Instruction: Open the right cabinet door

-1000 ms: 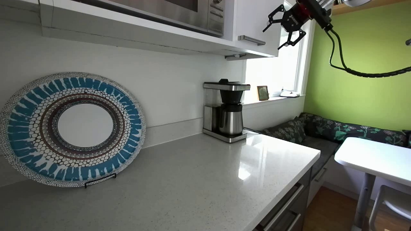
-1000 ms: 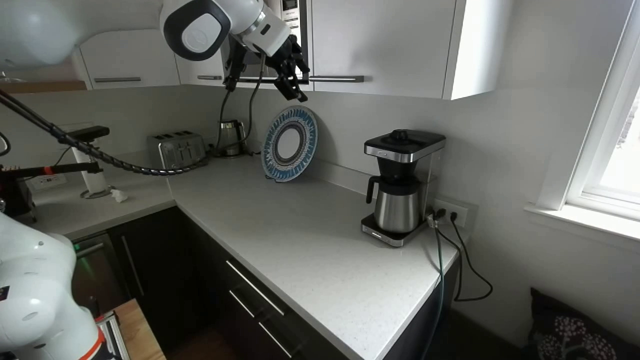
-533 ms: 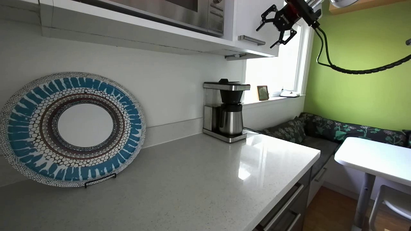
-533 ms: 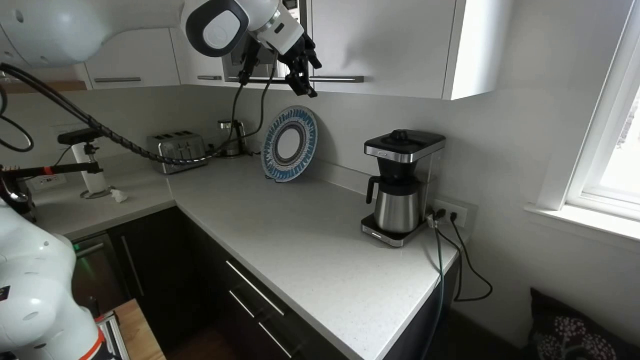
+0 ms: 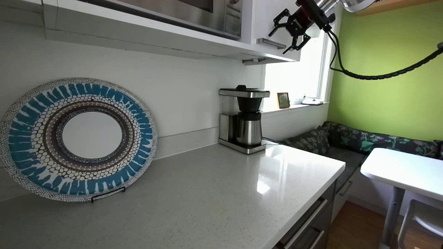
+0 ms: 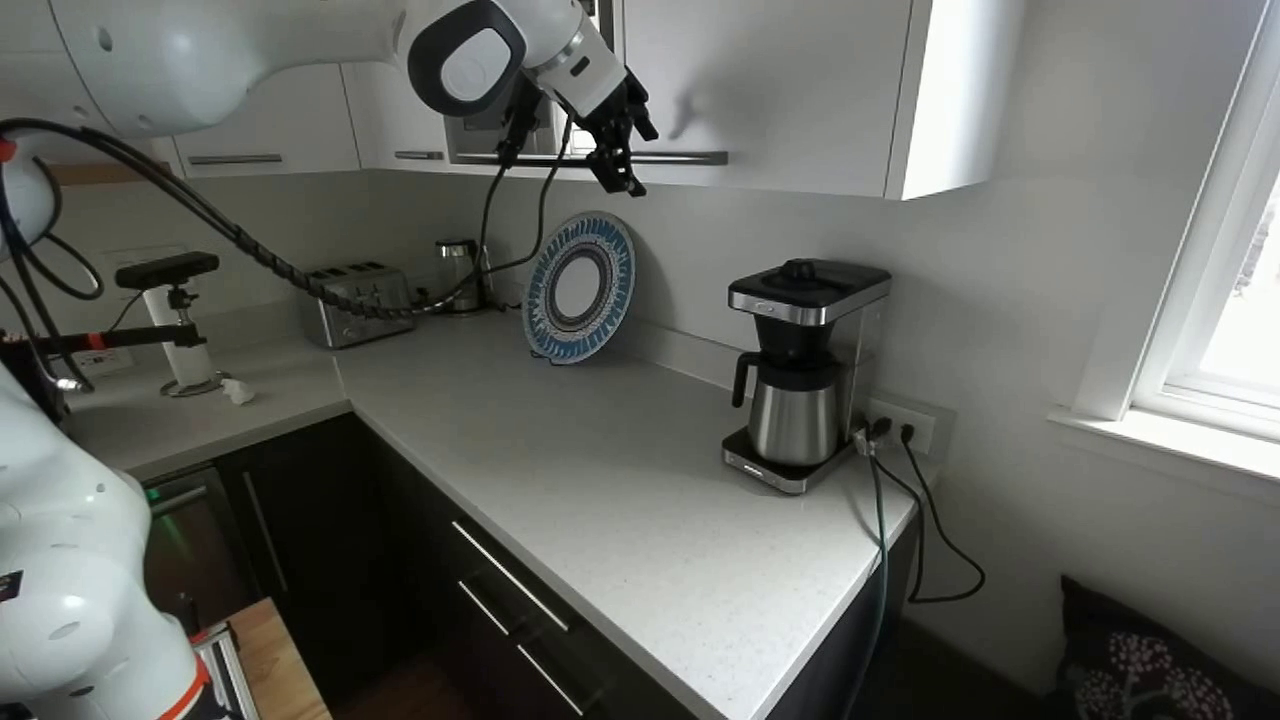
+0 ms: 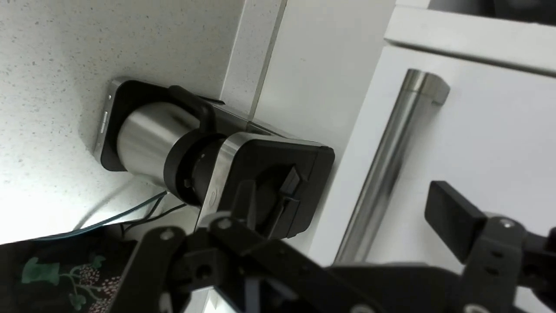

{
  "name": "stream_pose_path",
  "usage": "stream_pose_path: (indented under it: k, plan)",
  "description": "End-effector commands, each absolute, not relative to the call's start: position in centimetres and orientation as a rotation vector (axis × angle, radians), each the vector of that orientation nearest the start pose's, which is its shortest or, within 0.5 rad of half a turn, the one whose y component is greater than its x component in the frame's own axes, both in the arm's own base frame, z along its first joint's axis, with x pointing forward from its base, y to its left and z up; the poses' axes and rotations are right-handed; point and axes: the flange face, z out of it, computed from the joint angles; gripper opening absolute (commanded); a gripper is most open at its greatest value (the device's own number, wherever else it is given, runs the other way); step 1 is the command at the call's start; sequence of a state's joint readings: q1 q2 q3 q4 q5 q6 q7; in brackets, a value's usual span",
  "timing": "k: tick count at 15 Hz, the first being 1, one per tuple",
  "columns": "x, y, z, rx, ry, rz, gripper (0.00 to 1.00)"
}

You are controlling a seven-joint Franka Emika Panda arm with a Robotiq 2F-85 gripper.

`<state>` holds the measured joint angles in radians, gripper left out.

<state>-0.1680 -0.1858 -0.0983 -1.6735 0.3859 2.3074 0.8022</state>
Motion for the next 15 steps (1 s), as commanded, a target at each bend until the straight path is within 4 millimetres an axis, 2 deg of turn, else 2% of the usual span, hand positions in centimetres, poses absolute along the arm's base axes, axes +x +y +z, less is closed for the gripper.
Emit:
stream_pose_path:
  k: [1,7,15]
  plan:
    - [53.1,-14.0,76.4,-1.979,1.411,-0.818,1.00]
    - [55.1,-13.7,75.6,-1.997,1.434,-0.769,1.00]
    - [56.7,-13.3,75.6,-2.019,1.458,-0.741,1.00]
